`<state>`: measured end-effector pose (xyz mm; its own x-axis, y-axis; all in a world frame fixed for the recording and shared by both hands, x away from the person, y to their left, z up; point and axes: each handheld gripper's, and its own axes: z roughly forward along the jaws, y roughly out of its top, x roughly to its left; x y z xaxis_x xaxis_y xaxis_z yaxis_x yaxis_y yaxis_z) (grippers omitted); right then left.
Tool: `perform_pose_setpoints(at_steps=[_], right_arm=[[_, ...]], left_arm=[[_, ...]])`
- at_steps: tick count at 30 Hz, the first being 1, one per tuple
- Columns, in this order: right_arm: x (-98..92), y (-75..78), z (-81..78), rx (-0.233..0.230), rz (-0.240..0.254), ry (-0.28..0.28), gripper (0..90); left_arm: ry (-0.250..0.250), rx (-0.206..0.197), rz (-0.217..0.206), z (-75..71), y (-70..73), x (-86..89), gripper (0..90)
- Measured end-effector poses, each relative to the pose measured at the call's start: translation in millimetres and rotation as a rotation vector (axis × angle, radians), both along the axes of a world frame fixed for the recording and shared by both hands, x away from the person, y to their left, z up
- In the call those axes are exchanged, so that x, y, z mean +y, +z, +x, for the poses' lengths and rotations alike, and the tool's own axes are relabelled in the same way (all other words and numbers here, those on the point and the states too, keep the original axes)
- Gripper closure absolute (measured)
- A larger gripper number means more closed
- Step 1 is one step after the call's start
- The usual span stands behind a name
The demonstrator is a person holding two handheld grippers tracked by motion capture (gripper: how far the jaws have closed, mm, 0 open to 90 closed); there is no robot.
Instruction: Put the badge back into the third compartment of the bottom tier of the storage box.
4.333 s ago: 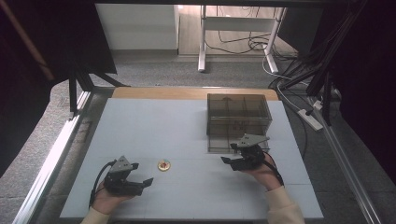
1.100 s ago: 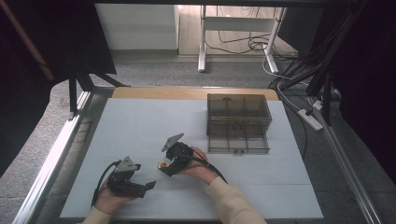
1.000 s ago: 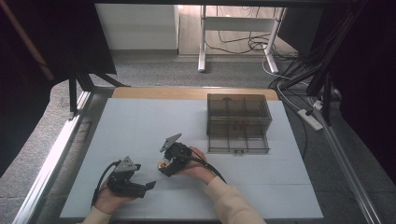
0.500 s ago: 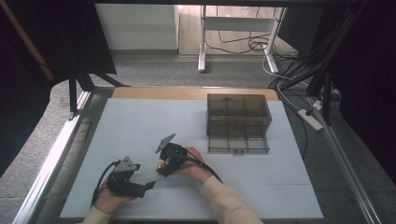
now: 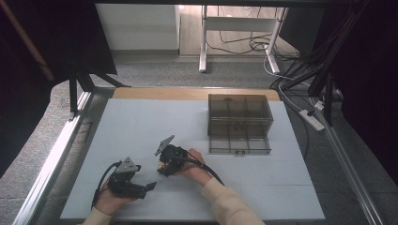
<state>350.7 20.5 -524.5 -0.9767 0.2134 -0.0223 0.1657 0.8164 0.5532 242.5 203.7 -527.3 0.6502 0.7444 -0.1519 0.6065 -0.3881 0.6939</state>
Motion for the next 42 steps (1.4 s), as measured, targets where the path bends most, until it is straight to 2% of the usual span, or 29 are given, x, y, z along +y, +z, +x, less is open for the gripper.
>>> perform_pose_setpoints(at_steps=[6, 12, 23, 42], right_arm=[[-5.2, -0.8, 1.3, 0.005, 0.028, 0.006, 47.4], [-18.5, 1.9, 2.0, 0.005, 0.052, -0.027, 47.4], [-41.2, 9.9, 1.3, -0.005, 0.098, -0.054, 47.4], [-94.9, 22.3, -8.0, -0.027, 0.184, -0.122, 47.4]], left_arm=[[-0.003, 0.002, -0.004, 0.4, -0.4, 0.2, 8.4], [-0.004, 0.005, -0.005, 0.8, -0.8, -0.4, 8.4], [-0.005, 0.006, -0.001, 1.2, -1.5, -1.1, 8.4], [-0.003, -0.003, 0.001, -0.5, -0.7, -6.0, 8.5]])
